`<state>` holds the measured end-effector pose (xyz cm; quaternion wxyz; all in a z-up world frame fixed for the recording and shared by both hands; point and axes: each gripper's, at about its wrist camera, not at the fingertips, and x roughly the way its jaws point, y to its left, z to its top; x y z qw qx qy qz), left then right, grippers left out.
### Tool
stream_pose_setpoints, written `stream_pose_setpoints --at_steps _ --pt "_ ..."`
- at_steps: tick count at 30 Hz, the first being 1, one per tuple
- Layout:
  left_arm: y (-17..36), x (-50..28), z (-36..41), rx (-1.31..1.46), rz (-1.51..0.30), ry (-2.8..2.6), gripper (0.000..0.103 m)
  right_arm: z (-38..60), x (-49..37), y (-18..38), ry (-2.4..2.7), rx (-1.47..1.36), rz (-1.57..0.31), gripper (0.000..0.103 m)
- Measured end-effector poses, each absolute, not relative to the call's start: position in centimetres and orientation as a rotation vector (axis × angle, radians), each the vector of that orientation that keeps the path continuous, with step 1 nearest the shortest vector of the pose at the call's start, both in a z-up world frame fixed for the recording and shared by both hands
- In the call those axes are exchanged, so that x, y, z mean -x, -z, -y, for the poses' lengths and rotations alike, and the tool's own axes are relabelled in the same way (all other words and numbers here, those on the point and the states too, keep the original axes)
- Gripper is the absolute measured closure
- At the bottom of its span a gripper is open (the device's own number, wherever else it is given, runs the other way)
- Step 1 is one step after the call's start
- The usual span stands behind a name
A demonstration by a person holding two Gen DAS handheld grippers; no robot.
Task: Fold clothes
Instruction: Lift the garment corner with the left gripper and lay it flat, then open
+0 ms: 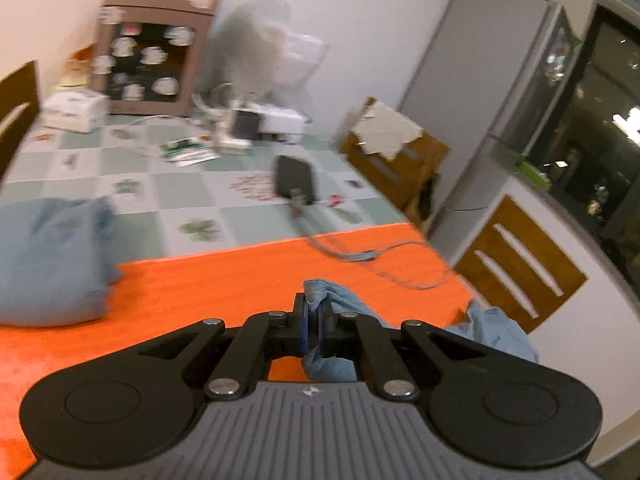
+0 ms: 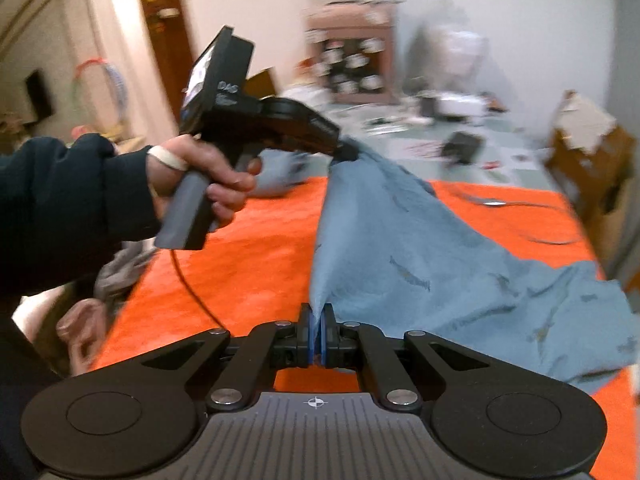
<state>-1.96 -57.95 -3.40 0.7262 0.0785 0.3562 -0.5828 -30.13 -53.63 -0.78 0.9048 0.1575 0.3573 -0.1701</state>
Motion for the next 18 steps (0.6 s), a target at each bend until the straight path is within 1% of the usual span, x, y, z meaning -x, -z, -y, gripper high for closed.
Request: stream_pose_setpoints --at_steps 6,8,9,11,13,15,16,18 --pt "4.8 -2.1 52.8 -0.227 -0.793 1.163 0.098 51.6 25.6 2.5 0.174 -0.341 -0.778 0.098" --pt "5.5 -3.2 51.5 -0.240 -0.804 1.132 0.097 51.0 24.5 2.9 0.129 -0.340 -0.787 0.097" --pt "5.9 -3.6 50.9 -0.242 -0.808 1.127 0.095 50.8 24.1 3.0 0.110 -0.339 -0.792 0.096" --pt "6.5 -4.1 49.6 -0.232 -0.796 1.132 0.082 50.4 23.5 3.3 0.079 -0.341 -0.803 0.090" --pt "6.5 -4.3 48.3 -0.225 -0.773 1.113 0.051 50.1 23.7 3.3 0.062 -0.340 -0.797 0.080" --pt "6.3 -4.3 47.1 -0.205 -0.775 1.105 0.040 50.1 24.2 2.9 0.050 -0.331 -0.786 0.059" --pt "6.2 -4.2 46.6 -0.196 -0.780 1.101 0.037 50.2 24.5 2.7 0.051 -0.327 -0.780 0.055" --pt "6.0 -3.8 45.9 -0.198 -0.786 1.089 0.036 50.8 25.1 2.3 0.056 -0.328 -0.768 0.054"
